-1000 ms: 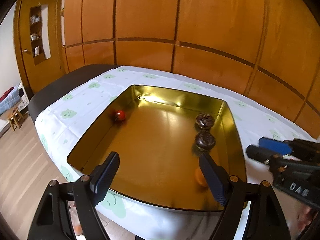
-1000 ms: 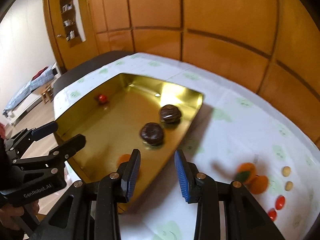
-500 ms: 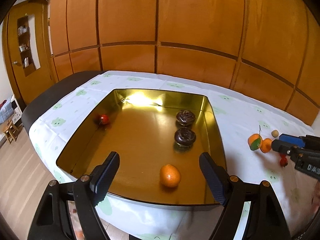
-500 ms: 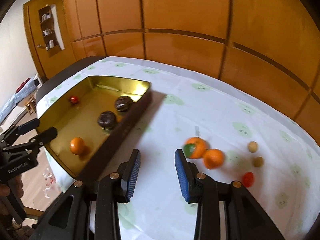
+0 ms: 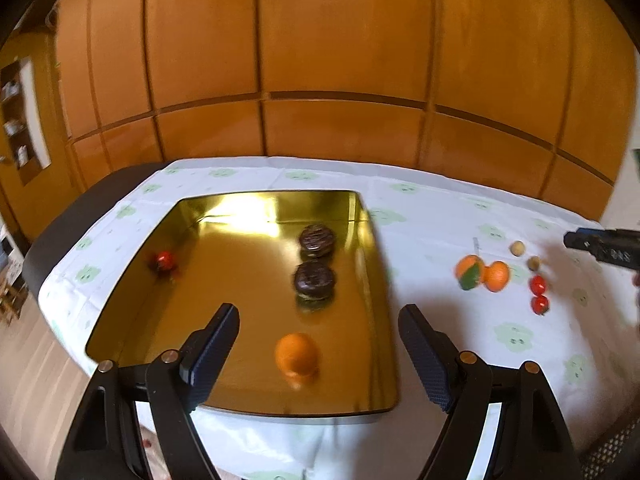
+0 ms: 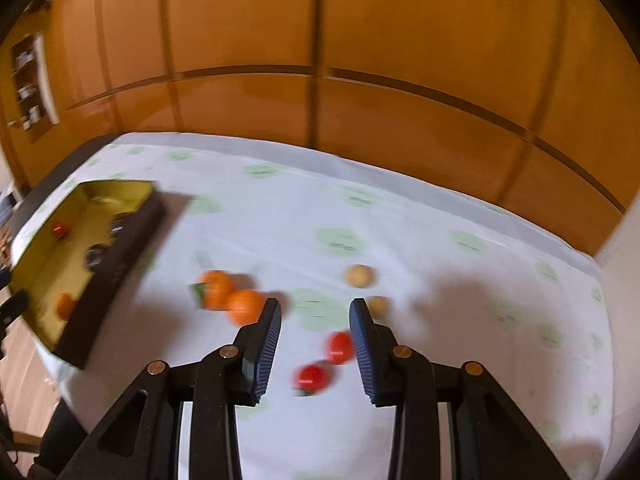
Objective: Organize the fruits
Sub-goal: 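Reach the left tool to a cherry tomato and close on it, then lift the cherry tomato with the left tool while the right tool grasps a leafless tangerine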
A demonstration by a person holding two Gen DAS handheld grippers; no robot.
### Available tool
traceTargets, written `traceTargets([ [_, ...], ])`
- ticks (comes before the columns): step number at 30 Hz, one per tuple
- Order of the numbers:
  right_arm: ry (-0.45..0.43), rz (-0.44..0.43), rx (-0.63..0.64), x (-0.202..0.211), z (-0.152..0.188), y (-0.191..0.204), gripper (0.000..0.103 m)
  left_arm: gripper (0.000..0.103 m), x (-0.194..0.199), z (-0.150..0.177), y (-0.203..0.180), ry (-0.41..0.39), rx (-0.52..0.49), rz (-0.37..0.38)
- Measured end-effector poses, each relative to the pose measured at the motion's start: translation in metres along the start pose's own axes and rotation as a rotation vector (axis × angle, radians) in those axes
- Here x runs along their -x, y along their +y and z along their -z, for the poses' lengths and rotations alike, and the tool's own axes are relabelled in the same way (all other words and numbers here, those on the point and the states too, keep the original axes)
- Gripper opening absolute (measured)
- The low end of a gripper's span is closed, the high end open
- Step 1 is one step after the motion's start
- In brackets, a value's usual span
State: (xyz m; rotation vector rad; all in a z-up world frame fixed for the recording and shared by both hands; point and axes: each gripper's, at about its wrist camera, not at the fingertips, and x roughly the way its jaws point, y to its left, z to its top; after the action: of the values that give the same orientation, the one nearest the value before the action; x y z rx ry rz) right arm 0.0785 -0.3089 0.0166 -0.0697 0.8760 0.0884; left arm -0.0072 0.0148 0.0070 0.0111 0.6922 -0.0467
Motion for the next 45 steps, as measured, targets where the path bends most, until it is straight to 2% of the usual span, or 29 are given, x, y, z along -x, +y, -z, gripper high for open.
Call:
traceTargets([
  [4, 0.024, 0.067, -0.087, -0.012, 0.005, -0.046, 0.036, 0.082, -0.002, -0.004, -0.023, 0.011, -0.059, 0.060],
  [7, 0.051, 0.055, -0.215, -0.023, 0.014, -0.078, 0.036, 0.082, -0.004, -0.005, -0.045, 0.029, -0.109, 0.126],
  [10, 0.084, 0.027, -0.342, -0.031, 0.017, -0.102, 0.036, 0.082, -0.008, -0.007, -0.073, 0.060, -0.165, 0.236],
  [12, 0.091, 0.012, -0.377, -0.032, 0.018, -0.107, 0.036, 0.081, -0.015, -0.006, -0.098, 0.092, -0.209, 0.331],
  [15, 0.083, 0.009, -0.390, -0.030, 0.018, -0.109, 0.036, 0.075, -0.033, -0.008, -0.129, 0.167, -0.233, 0.455],
  [17, 0.078, 0.001, -0.401, -0.030, 0.016, -0.109, 0.036, 0.067, -0.045, -0.006, -0.154, 0.207, -0.261, 0.505],
  [22, 0.089, -0.011, -0.427, -0.029, 0.018, -0.114, 0.036, 0.050, -0.075, -0.008, -0.197, 0.286, -0.294, 0.572],
  [26, 0.089, -0.017, -0.432, -0.029, 0.017, -0.114, 0.036, 0.046, -0.095, -0.007, -0.230, 0.327, -0.310, 0.595],
  [31, 0.102, -0.034, -0.447, -0.031, 0.017, -0.116, 0.036, 0.045, -0.113, -0.008, -0.253, 0.340, -0.338, 0.578],
  [37, 0.095, -0.042, -0.440, -0.030, 0.015, -0.114, 0.036, 0.041, -0.129, -0.005, -0.268, 0.355, -0.369, 0.535],
  [40, 0.096, -0.039, -0.436, -0.030, 0.014, -0.113, 0.036, 0.028, -0.143, 0.000, -0.274, 0.386, -0.365, 0.511],
  [45, 0.100, -0.021, -0.434, -0.031, 0.015, -0.114, 0.036, 0.026, -0.140, 0.004, -0.268, 0.348, -0.352, 0.513],
])
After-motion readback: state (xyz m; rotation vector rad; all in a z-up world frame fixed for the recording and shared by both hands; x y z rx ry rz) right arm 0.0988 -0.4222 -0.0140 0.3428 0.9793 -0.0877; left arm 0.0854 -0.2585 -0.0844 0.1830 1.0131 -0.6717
